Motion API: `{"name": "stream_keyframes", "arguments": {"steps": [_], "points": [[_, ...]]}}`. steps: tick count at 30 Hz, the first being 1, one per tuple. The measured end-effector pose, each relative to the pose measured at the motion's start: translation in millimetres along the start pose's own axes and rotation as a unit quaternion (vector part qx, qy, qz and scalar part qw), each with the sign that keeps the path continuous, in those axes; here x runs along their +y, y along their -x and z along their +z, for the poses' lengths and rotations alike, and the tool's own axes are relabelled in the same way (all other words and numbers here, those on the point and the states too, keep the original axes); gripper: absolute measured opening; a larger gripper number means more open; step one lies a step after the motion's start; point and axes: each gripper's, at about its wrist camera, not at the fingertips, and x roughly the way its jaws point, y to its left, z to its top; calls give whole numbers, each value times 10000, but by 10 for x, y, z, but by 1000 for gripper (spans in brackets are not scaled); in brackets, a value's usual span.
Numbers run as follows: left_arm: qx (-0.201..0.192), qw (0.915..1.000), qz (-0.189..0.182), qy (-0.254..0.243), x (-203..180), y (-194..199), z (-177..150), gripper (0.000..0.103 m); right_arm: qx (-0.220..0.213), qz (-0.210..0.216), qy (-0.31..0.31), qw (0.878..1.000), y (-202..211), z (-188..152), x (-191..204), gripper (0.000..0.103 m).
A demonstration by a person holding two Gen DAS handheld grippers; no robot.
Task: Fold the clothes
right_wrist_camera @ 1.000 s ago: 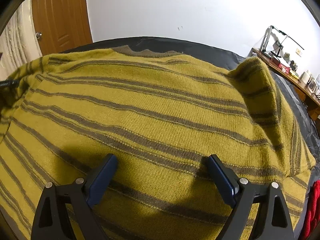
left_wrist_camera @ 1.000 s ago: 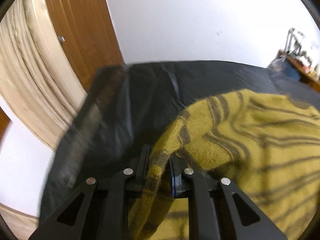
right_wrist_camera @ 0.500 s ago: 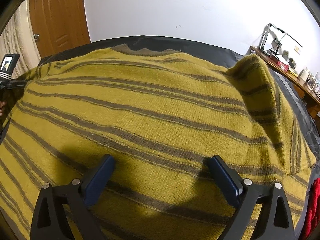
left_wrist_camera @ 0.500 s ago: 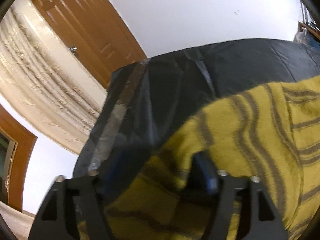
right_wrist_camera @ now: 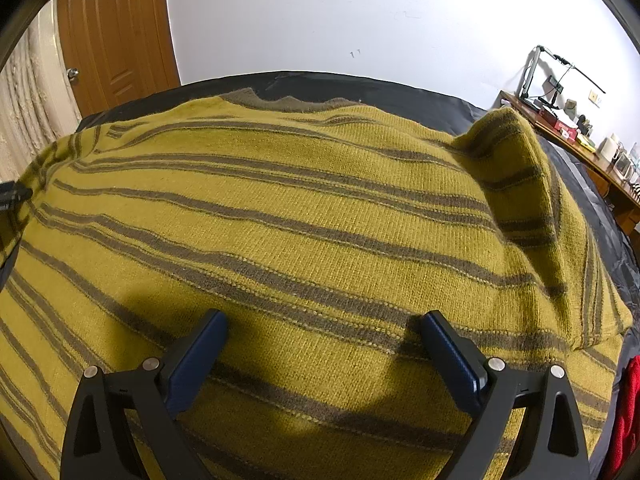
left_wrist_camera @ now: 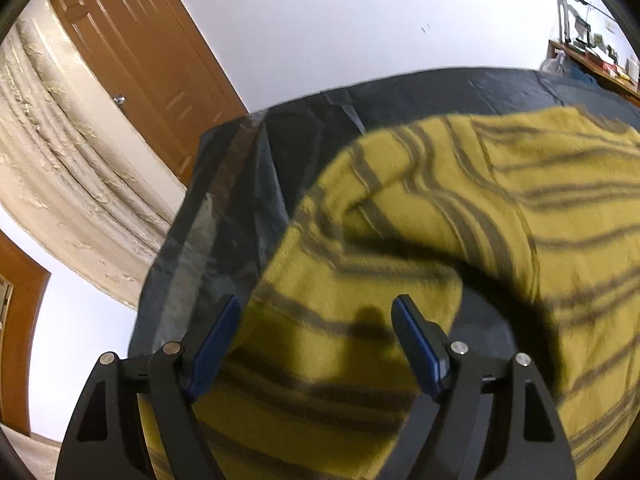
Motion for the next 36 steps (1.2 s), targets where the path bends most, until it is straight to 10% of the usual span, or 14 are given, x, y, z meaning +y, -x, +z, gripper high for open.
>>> {"name": "stream_keyframes", "arguments": {"steps": [10,29,36], "points": [[-66,9983,471,-339,33,-213,-44,87,2,1,2,10000,-6,-11,-18,99],[-167,9689,2153,-1211,426,-1014,555,87,24,-49,-30,10000,-32,2,-20,102],[-250,9795,1665,-1107,430,-860,524,87,25,-52,-34,10000,-36,6,-17,102]]}}
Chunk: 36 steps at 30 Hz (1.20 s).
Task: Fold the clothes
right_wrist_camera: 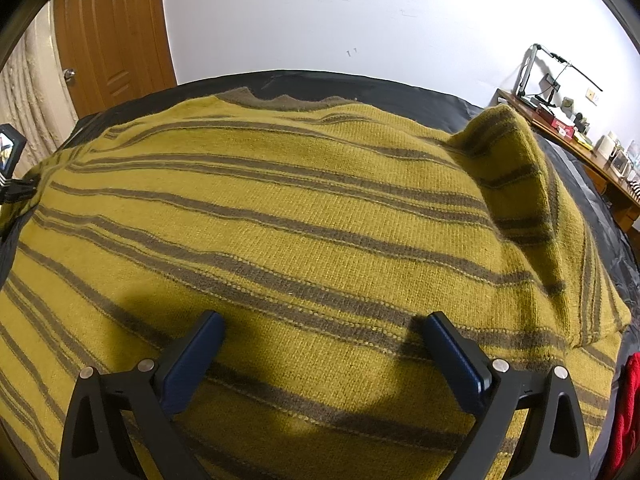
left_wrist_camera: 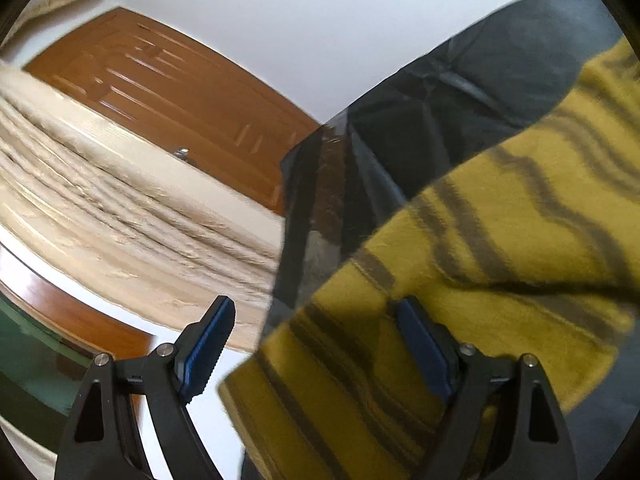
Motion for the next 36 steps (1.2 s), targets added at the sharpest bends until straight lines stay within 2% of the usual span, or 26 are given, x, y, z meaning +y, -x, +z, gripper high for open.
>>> {"name": "stream_keyframes", "arguments": {"steps": [2,4,6,9,12,15,18,20,23,24,26,30,36], "points": [[-7,9980,-544,332,94,151,-33,87,0,1,0,10000,0,-1,-1,102],[9,9919,-1069,683,178,256,-70,88,0,2,-1,10000,1,0,-1,102],[46,9814,-1633,1009,198,350,-110,89,0,1,-2,10000,0,3,3,102],[260,9645,-2274,1317,115,371,-168,89,-1,0,-5,10000,1,4,3,102],[496,9544,-2524,1514,20,288,-201,89,-2,-1,-8,10000,2,4,3,102],[637,9476,-2589,1760,30,181,-219,92,-3,-2,-11,10000,4,4,3,102],[757,9481,-2517,1790,89,108,-238,94,-4,-2,-13,10000,3,3,1,102],[741,9598,-2200,1575,87,117,-289,94,-3,-3,-13,10000,2,6,4,102],[743,9783,-1460,1270,155,58,-305,94,-3,-3,-11,10000,4,1,-1,102],[762,9804,-1315,1250,189,24,-313,94,-3,-2,-11,10000,3,2,0,102],[818,9802,-1220,1325,263,-46,-323,94,-3,-2,-11,10000,4,1,0,102],[748,9899,-585,1053,340,-241,-222,94,-3,-6,-13,10000,5,0,-8,102],[701,9921,-221,1012,384,-546,-72,100,-6,-30,-46,10000,7,1,-12,102]]}}
